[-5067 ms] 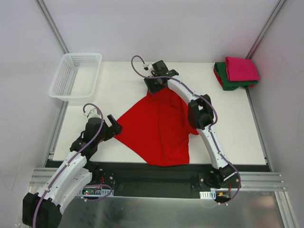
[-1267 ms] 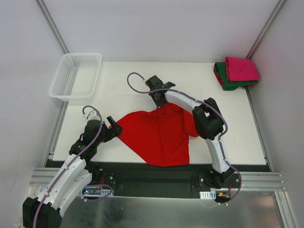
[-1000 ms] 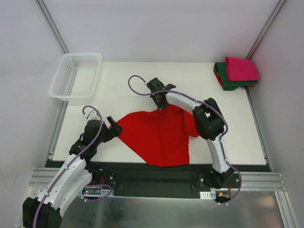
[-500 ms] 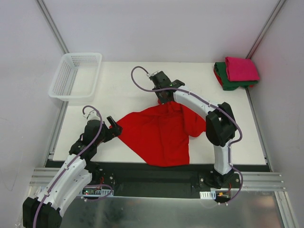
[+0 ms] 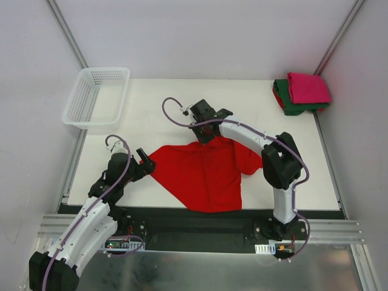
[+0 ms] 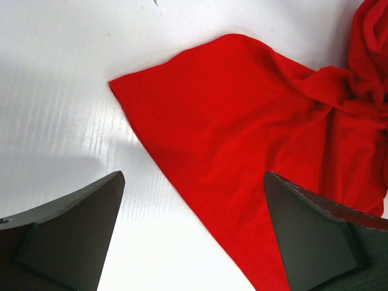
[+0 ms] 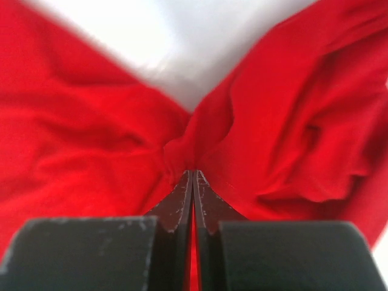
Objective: Fold and stack the t-shirts
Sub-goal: Flatten out the tshirt
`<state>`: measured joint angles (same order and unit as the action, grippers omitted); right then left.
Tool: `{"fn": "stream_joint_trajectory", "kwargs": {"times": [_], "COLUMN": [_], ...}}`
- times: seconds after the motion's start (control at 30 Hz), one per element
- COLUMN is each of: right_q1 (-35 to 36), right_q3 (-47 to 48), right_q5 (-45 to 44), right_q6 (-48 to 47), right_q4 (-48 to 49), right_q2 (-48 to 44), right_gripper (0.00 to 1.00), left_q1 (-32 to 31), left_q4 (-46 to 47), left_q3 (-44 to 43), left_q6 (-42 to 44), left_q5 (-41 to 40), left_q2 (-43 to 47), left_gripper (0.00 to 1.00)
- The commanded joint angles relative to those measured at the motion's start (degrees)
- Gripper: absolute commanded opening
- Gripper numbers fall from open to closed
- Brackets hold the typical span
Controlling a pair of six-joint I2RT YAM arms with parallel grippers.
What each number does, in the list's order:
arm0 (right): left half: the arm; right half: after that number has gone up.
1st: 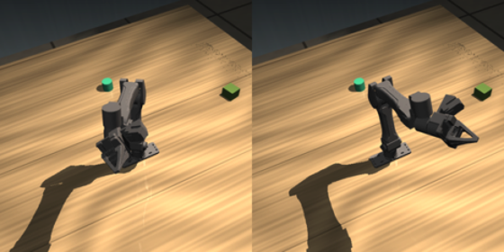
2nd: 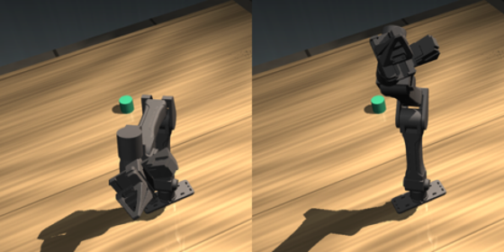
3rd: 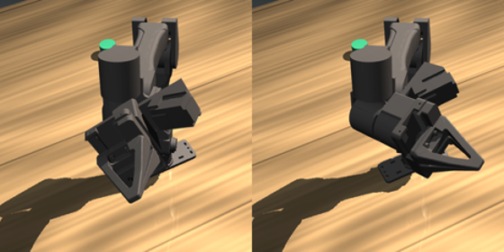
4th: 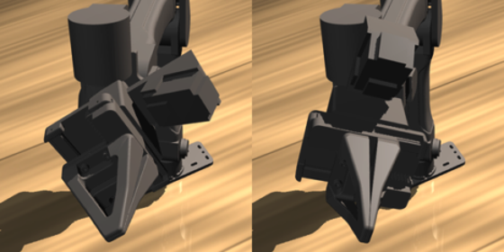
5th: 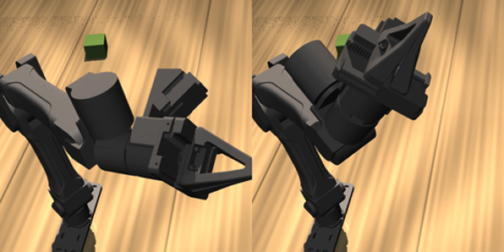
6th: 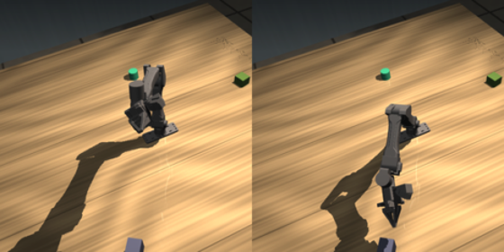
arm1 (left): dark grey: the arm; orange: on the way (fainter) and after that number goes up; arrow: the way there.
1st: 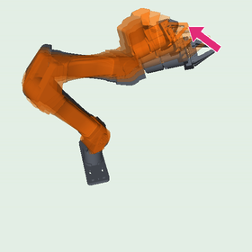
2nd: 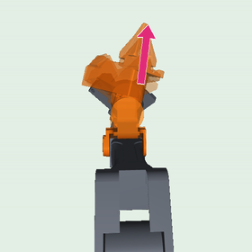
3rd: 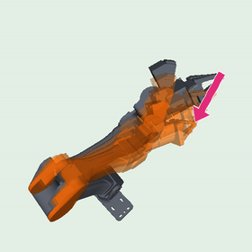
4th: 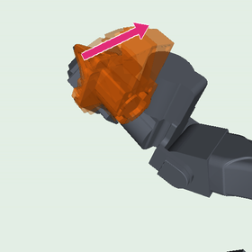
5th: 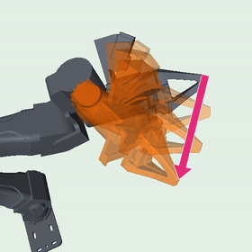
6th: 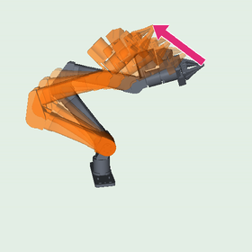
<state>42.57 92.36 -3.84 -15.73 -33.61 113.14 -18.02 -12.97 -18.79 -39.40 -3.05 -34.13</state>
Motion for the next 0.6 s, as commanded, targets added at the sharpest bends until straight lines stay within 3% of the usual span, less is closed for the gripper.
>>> {"fn": "stream_joint_trajectory", "kwargs": {"times": [0.0,0.07,0.2,0.3,0.57], "right_q1": [3.0,3.9,4.3,4.2,4.2], "right_q3": [-2.4,-3.8,-6.1,-6.8,-5.2], "right_q5": [6.5,5.6,1.8,-2.5,-8.1], "right_q6": [-2.3,-2.3,-1.4,-0.6,0.0], "right_q4": [-1.5,-1.6,-0.9,0.3,1.2], "right_q2": [-5.8,-7.1,-9.6,-10.9,-8.8], "right_gripper": [0.01,0.01,0.26,0.36,0.39], "left_q1": [-0.1,-0.1,-0.1,-0.1,-0.1], "left_q4": [0.1,0.1,0.1,0.1,0.1], "left_q3": [0.3,0.4,0.5,0.6,0.7], "left_q6": [1.1,0.9,1.0,1.0,0.9], "left_q5": [-0.1,0.0,0.1,0.1,0.1], "left_q2": [0.1,0.0,0.1,0.2,0.7], "left_gripper": [0.99,0.99,0.99,0.99,0.99]}}
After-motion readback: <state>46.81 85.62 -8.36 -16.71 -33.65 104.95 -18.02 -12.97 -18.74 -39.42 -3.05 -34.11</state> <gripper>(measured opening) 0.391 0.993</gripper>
